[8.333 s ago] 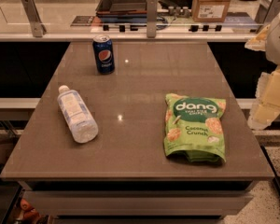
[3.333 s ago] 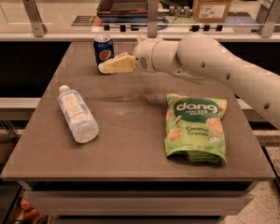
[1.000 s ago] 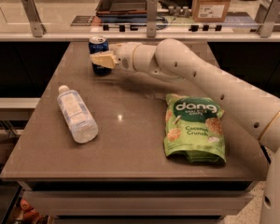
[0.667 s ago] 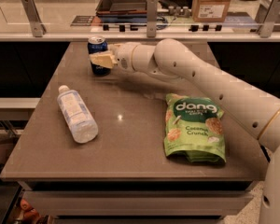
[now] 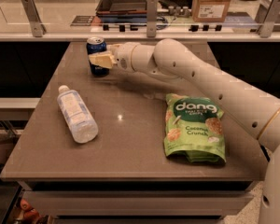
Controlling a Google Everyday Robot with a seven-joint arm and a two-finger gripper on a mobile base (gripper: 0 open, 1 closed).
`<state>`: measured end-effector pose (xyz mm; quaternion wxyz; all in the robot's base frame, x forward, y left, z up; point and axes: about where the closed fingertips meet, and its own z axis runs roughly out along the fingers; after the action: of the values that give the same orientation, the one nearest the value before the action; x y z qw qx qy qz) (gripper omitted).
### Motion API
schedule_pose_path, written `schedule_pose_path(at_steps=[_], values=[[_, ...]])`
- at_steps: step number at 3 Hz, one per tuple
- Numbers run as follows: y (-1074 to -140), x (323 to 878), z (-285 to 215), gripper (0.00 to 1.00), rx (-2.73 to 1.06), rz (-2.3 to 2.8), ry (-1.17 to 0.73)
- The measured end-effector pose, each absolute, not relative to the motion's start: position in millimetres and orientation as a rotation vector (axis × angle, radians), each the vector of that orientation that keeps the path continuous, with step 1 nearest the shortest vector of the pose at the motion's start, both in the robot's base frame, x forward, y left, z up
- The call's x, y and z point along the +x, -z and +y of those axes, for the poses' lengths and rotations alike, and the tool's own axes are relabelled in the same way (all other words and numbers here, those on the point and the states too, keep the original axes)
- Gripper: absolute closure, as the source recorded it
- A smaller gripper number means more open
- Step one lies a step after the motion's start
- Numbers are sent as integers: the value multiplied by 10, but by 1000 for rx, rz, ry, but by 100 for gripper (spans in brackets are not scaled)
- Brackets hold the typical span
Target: Knock pepsi can over
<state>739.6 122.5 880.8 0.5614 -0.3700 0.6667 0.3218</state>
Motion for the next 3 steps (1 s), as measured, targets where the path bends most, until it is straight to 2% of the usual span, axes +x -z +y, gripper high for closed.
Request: schedule_pose_path(at_steps=[3], values=[[-9088, 7471, 820, 100, -989, 1714, -650]])
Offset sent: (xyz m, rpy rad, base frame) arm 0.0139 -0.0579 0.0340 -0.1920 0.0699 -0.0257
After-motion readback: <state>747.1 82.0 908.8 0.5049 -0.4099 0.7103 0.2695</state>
